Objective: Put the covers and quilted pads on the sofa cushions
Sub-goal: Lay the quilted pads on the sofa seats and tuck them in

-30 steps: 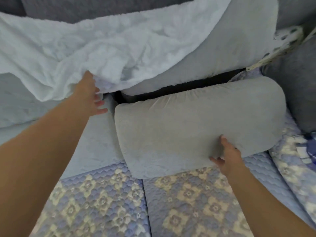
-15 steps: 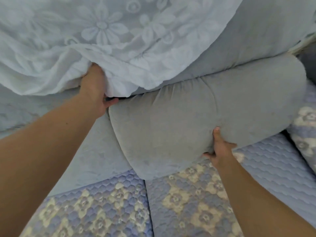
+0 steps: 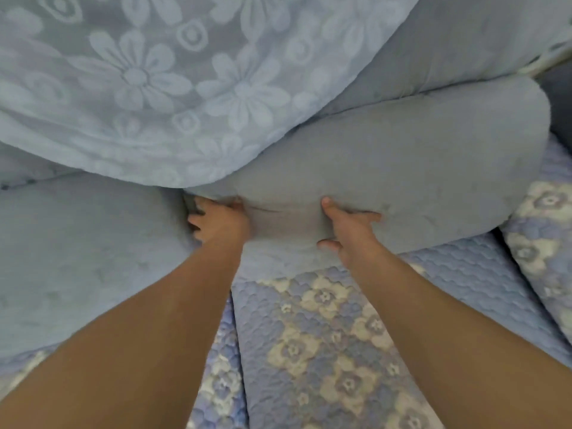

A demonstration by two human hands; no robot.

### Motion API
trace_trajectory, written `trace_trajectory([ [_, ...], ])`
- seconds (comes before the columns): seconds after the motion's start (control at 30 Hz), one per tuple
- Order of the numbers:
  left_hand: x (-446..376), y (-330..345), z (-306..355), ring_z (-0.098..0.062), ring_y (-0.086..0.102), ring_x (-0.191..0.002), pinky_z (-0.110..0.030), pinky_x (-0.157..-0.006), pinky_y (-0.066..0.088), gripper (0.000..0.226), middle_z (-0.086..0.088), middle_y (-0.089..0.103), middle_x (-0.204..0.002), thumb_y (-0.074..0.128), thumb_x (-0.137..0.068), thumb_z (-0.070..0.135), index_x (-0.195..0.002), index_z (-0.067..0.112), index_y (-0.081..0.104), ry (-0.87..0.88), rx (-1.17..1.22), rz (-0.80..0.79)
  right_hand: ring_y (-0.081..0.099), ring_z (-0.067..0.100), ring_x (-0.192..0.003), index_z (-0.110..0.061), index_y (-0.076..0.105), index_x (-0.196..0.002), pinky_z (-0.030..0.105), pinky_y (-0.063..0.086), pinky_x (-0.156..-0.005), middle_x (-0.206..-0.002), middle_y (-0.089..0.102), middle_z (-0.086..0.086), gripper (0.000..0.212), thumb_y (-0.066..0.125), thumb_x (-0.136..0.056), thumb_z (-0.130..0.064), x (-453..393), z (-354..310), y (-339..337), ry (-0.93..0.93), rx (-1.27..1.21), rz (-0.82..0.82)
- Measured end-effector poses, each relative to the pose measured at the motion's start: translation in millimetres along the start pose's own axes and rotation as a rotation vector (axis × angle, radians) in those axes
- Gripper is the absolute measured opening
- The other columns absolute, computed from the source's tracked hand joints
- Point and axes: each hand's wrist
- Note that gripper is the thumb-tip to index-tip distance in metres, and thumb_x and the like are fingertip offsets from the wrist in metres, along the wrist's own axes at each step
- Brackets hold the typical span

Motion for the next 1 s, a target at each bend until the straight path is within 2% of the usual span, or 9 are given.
trace_trajectory([
  [0.13, 31, -11, -47, -0.041, 0.037, -0.136, -0.045, -0.11, 0.033, 0.095, -0.02, 0.022, -0.155, 0.07, -0.089, 0.045, -0.159, 0.021, 0.011, 0.119, 0.176, 0.073, 0.054, 0.022, -0.129, -0.042, -0.006, -0.156, 0.053, 0.058, -0.089, -0.153, 0.04, -0.009, 0.107, 0.076, -0.087, -0.039, 26, 10, -39, -0.051, 0.06, -0.134],
  [0.27, 60, 5, -48, -0.038, 0.042, -0.13, -0.067, -0.095, 0.048, 0.12, -0.001, 0.027, -0.154, 0.09, -0.067, 0.05, -0.155, 0.037, 0.01, -0.342, 0.578, -0.199, 0.055, 0.022, -0.122, -0.036, 0.021, -0.154, 0.043, 0.057, -0.088, -0.152, 0.038, 0.0, 0.07, 0.062, -0.098, -0.028, 38, 40, -100, -0.118, -0.07, 0.156],
  [0.43, -6, 56, -42, -0.041, 0.041, -0.134, -0.065, -0.06, 0.055, 0.145, 0.004, 0.038, -0.154, 0.099, -0.019, 0.062, -0.147, 0.049, 0.03, -0.403, 0.856, -0.415, 0.051, 0.015, -0.131, -0.049, 0.025, -0.151, 0.053, 0.044, -0.108, -0.149, 0.04, -0.018, 0.095, 0.069, -0.07, -0.073, -40, -49, -175, -0.401, -0.078, 0.544],
  [0.6, 16, 68, 5, -0.057, 0.01, -0.145, -0.067, -0.095, 0.049, 0.108, -0.01, 0.014, -0.166, 0.086, -0.066, 0.054, -0.153, 0.022, 0.03, -0.598, 0.733, -0.488, 0.03, 0.026, -0.144, -0.056, 0.003, -0.152, 0.079, 0.033, -0.096, -0.164, 0.02, -0.011, 0.113, 0.06, -0.06, -0.09, -121, -133, -161, -0.243, 0.285, 0.233],
  [0.67, 27, 60, 17, -0.056, 0.007, -0.146, -0.065, -0.103, 0.045, 0.099, -0.009, 0.01, -0.166, 0.079, -0.074, 0.055, -0.153, 0.022, 0.029, -0.632, 0.706, -0.499, 0.023, 0.031, -0.148, -0.044, 0.003, -0.156, 0.071, 0.03, -0.109, -0.166, 0.017, 0.001, 0.121, 0.054, -0.059, -0.095, -109, -138, -155, -0.214, 0.413, 0.418],
  [0.73, 27, 49, 15, -0.048, 0.017, -0.147, -0.065, -0.106, 0.04, 0.107, -0.006, 0.017, -0.165, 0.081, -0.067, 0.063, -0.152, 0.023, 0.031, -0.582, 0.684, -0.506, 0.025, 0.035, -0.147, -0.025, 0.021, -0.158, 0.05, 0.026, -0.119, -0.162, 0.022, 0.016, 0.097, 0.054, -0.082, -0.075, -86, -139, -146, -0.304, 0.598, 0.657],
  [0.8, 34, 35, 10, -0.037, 0.025, -0.148, -0.06, -0.114, 0.032, 0.143, -0.006, 0.018, -0.165, 0.078, -0.041, 0.086, -0.155, 0.017, 0.028, -0.477, 0.444, -0.376, 0.042, 0.039, -0.132, -0.013, 0.052, -0.138, 0.045, 0.033, -0.111, -0.145, 0.046, 0.019, 0.055, 0.053, -0.094, -0.046, -55, -138, -124, -0.794, 0.904, 0.789],
  [0.87, 52, 33, 3, -0.04, 0.027, -0.145, -0.054, -0.117, 0.028, 0.131, -0.018, 0.019, -0.162, 0.076, -0.059, 0.079, -0.155, 0.005, 0.025, -0.195, 0.126, -0.099, 0.055, 0.039, -0.112, -0.008, 0.066, -0.115, 0.046, 0.042, -0.101, -0.122, 0.062, 0.016, 0.037, 0.048, -0.093, -0.032, -33, -137, -85, -1.301, 1.108, 0.54],
  [1.0, 86, 31, 9, -0.041, 0.037, -0.135, -0.052, -0.11, 0.03, 0.064, -0.02, 0.04, -0.146, 0.061, -0.089, 0.033, -0.143, 0.004, 0.043, 0.925, -0.233, 0.207, 0.056, 0.034, -0.119, -0.005, 0.064, -0.125, 0.044, 0.039, -0.109, -0.127, 0.064, 0.015, 0.052, 0.047, -0.091, -0.04, -37, -139, -24, -1.361, 1.414, 0.188],
])
Point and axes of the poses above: each hand's wrist, its own x-axis away from the middle knuckle, its own y-axis out of the palm, z = x × y
